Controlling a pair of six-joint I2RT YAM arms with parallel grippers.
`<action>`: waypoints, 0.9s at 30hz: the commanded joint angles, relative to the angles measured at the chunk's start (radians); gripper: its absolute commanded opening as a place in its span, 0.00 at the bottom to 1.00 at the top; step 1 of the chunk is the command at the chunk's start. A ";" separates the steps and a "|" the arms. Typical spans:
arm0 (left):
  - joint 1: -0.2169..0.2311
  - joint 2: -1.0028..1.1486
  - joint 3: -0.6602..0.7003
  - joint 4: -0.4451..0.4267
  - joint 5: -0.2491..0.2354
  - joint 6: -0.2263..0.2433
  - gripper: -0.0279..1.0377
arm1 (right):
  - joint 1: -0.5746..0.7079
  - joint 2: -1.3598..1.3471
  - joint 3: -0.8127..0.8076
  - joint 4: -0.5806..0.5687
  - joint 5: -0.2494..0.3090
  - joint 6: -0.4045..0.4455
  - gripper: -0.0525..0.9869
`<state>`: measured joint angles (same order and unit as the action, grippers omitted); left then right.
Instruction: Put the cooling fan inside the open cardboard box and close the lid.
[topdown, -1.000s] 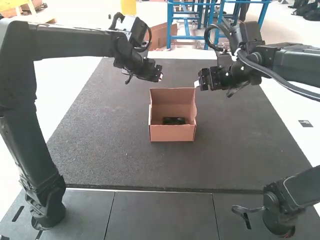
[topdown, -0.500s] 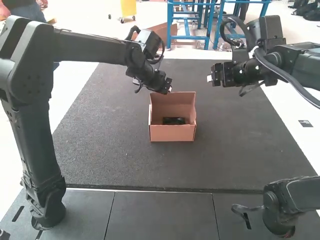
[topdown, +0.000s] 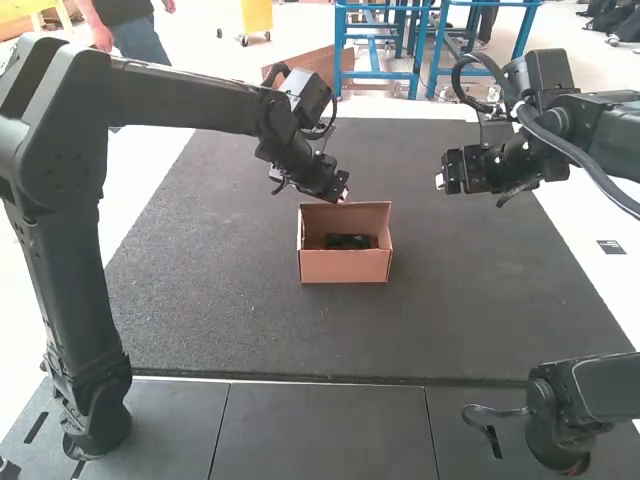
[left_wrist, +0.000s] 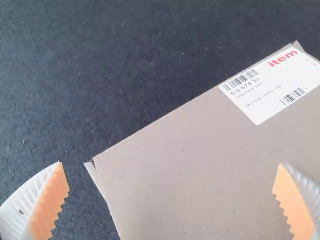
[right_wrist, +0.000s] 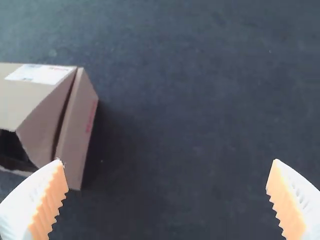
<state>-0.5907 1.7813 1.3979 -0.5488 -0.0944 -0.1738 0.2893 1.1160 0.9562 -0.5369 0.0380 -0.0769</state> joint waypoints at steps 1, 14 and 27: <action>-0.020 -0.002 -0.037 0.029 0.019 -0.010 0.94 | -0.016 -0.021 -0.004 -0.011 -0.026 -0.006 0.93; -0.073 0.069 -0.134 0.121 0.004 -0.003 0.94 | -0.035 -0.022 0.000 -0.067 -0.061 0.017 0.93; -0.018 -0.071 0.012 0.061 -0.013 -0.004 0.94 | -0.050 -0.038 0.016 -0.084 -0.076 0.017 0.93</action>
<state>-0.6445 1.8175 1.3125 -0.4850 -0.1017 -0.1734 0.2539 1.1156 0.9535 -0.6270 -0.0227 -0.0696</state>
